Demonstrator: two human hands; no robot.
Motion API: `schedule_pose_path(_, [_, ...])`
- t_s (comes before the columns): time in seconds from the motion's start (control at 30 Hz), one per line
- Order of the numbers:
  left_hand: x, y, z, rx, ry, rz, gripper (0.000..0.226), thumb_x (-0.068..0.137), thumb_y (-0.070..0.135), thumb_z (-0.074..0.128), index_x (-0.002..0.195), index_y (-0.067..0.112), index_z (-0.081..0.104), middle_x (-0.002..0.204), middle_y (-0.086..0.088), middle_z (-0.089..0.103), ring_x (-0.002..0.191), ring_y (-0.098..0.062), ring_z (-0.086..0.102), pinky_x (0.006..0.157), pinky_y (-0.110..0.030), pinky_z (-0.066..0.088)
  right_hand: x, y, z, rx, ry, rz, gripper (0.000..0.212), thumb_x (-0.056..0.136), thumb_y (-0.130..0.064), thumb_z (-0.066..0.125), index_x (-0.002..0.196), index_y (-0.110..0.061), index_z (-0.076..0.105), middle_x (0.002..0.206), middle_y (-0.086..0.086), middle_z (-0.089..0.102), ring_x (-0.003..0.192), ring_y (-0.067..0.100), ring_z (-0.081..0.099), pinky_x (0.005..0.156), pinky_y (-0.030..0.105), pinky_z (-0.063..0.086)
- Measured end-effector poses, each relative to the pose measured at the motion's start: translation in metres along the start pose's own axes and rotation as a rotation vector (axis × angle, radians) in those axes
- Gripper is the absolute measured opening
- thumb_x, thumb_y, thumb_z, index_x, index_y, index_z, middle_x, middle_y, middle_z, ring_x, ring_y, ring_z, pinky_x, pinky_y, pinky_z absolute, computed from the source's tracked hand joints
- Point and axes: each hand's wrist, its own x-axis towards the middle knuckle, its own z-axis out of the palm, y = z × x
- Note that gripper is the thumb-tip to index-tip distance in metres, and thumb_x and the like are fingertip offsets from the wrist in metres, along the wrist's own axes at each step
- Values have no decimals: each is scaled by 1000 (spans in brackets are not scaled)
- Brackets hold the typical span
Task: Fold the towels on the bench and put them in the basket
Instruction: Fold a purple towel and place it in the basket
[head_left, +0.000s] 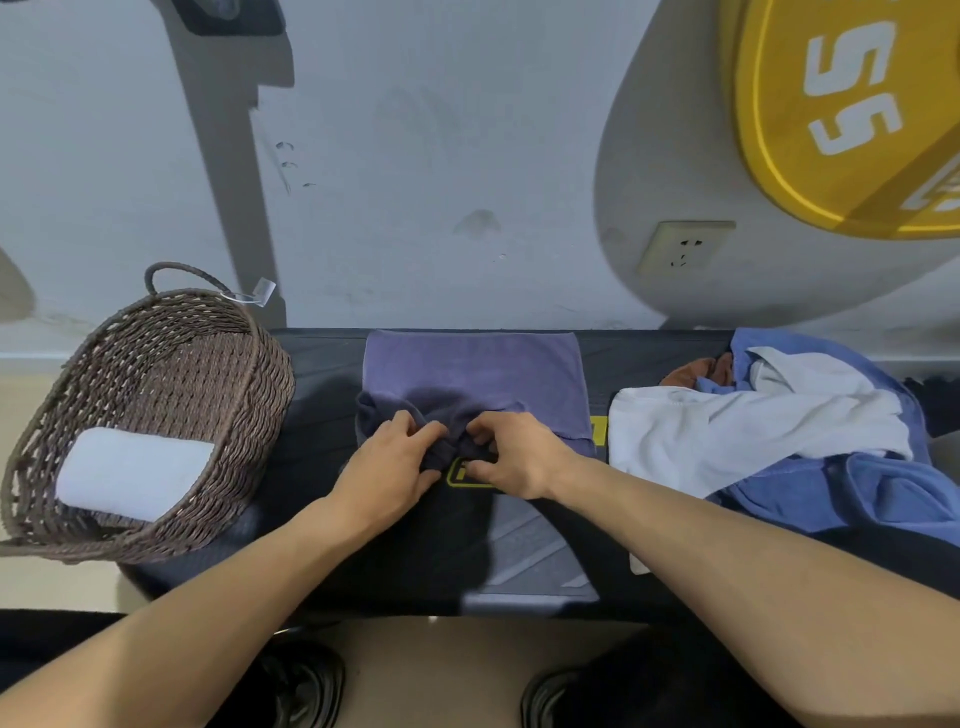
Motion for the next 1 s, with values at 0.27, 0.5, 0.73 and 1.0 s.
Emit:
schedule_pose_path(0.27, [-7, -9, -48, -289, 40, -121, 17, 85, 32, 74, 82, 38, 59, 78, 16, 64, 75, 4, 61, 65, -15, 42, -6, -5, -3, 96, 18, -53, 59, 83, -34, 75, 133, -12, 52, 124, 4, 62, 110, 20, 60, 95, 35, 51])
schedule_pose_path(0.5, [-35, 7, -120, -456, -59, -127, 17, 84, 20, 77, 79, 31, 65, 78, 8, 74, 75, -7, 70, 78, -30, 55, -20, -36, -20, 322, 13, -249, 44, 76, -41, 82, 113, -23, 67, 105, -8, 68, 96, 3, 63, 86, 19, 53])
schedule_pose_path(0.73, [-70, 22, -147, -691, -204, -80, 17, 87, 16, 73, 83, 29, 64, 76, -8, 74, 71, -21, 70, 69, -29, 56, -49, -54, -13, 177, -104, -419, 24, 82, -33, 77, 81, -14, 63, 73, 0, 61, 63, 13, 55, 59, 33, 46])
schedule_pose_path(1.0, [-89, 16, -114, 1, -483, -21, 46, 76, 58, 72, 114, 42, 53, 122, 18, 47, 107, 1, 51, 96, -23, 43, -68, -55, -7, -53, -454, -256, 24, 85, -36, 72, 86, -15, 63, 70, -4, 63, 58, 7, 54, 56, 23, 44])
